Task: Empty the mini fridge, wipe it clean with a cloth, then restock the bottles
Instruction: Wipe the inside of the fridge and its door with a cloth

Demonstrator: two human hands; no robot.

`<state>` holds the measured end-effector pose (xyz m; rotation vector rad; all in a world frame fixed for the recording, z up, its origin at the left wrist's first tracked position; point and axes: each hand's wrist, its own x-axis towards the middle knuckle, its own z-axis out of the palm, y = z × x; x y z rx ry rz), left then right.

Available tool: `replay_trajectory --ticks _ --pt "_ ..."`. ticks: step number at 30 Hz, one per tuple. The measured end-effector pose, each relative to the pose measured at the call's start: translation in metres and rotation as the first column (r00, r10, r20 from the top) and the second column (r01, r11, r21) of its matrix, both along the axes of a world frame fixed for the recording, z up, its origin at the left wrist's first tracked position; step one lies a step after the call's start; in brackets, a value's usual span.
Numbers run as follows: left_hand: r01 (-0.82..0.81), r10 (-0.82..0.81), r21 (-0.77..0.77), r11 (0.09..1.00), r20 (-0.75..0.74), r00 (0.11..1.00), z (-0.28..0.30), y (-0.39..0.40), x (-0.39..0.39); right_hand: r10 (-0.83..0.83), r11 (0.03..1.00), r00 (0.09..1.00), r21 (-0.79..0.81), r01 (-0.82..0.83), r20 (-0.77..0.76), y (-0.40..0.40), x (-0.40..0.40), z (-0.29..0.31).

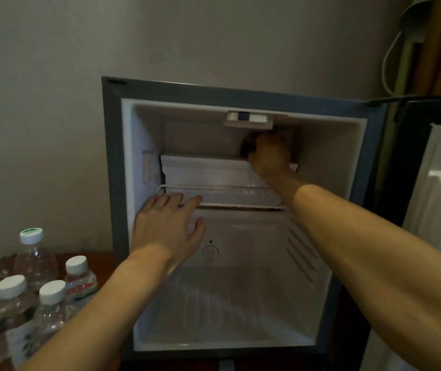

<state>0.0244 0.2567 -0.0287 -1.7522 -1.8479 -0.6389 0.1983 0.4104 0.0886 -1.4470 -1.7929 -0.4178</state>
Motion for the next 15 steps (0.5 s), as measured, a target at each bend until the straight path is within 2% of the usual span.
replay_trajectory --ticks 4,9,15 --pt "0.006 -0.005 0.015 1.000 -0.021 1.000 -0.001 0.002 -0.002 0.109 0.994 0.994 0.034 -0.109 0.004 -0.013 -0.047 -0.001" --pt "0.010 -0.009 0.037 0.999 -0.026 1.000 0.000 0.001 -0.001 0.242 0.966 0.965 0.069 -0.249 0.099 -0.030 -0.103 0.001" --pt "-0.024 0.025 0.024 0.999 -0.061 0.998 0.001 0.000 -0.001 0.260 0.965 0.958 0.003 -0.262 0.125 -0.020 -0.090 0.007"
